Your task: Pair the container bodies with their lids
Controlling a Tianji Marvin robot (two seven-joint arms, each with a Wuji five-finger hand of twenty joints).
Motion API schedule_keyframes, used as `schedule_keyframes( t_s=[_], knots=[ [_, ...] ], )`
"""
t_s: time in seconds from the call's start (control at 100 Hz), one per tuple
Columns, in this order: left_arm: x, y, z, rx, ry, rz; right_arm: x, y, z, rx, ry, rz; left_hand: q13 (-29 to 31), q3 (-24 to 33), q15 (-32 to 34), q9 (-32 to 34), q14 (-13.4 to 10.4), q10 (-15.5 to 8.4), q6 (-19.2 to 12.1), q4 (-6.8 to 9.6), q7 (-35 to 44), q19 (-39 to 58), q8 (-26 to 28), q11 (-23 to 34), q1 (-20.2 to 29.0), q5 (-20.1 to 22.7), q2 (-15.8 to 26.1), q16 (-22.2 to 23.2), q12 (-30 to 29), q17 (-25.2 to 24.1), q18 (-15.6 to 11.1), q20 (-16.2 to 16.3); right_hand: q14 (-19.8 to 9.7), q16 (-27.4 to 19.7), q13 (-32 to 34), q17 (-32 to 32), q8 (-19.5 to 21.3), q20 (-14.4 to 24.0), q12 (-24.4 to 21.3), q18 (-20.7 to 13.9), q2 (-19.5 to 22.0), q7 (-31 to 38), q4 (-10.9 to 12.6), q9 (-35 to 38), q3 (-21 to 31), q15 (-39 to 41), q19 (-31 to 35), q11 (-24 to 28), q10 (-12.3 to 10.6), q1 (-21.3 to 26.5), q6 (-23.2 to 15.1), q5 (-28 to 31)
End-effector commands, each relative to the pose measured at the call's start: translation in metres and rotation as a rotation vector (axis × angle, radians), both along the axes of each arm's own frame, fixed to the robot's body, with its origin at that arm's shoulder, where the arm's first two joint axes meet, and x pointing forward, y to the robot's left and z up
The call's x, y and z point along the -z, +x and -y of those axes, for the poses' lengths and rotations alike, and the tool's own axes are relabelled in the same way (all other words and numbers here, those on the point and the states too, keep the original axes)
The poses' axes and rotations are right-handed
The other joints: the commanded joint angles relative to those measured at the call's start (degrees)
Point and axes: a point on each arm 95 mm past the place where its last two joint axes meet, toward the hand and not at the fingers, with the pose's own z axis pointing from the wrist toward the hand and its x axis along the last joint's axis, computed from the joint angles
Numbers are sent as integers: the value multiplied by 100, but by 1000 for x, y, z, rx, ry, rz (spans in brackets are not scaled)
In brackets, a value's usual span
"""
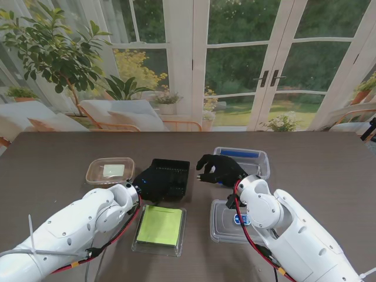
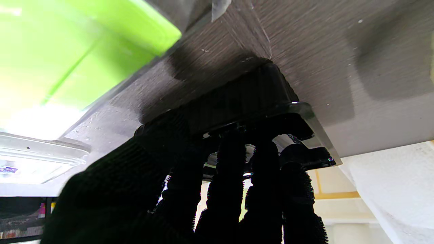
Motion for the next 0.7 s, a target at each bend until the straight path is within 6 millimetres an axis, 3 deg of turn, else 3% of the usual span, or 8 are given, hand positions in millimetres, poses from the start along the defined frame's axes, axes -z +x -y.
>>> schedule_keyframes(
  t_s=[0.0,0.69],
  knots=[
    [1,0,1,3,7,-12,2,-2,-4,-13,-2,-14,131,-100,14,132,36,-5,-126,-90,223,247,41,-38,272,13,98,44,9,-7,-43,-33,26,44,172,-287,-125,-27,8,-18,64,-46,38,87,-113,73,88,-92,85,-26,10,75],
    [1,0,2,28,12,5,6,-2,-2,-8,-2,-26,127,-93,18,111,27,-17,-129,-95,237,250,48,-42,256,22,95,37,-28,5,-73,-64,19,43,168,-285,-131,-29,4,-21,79,-58,39,68,-120,81,92,-92,89,-23,9,45]
  ],
)
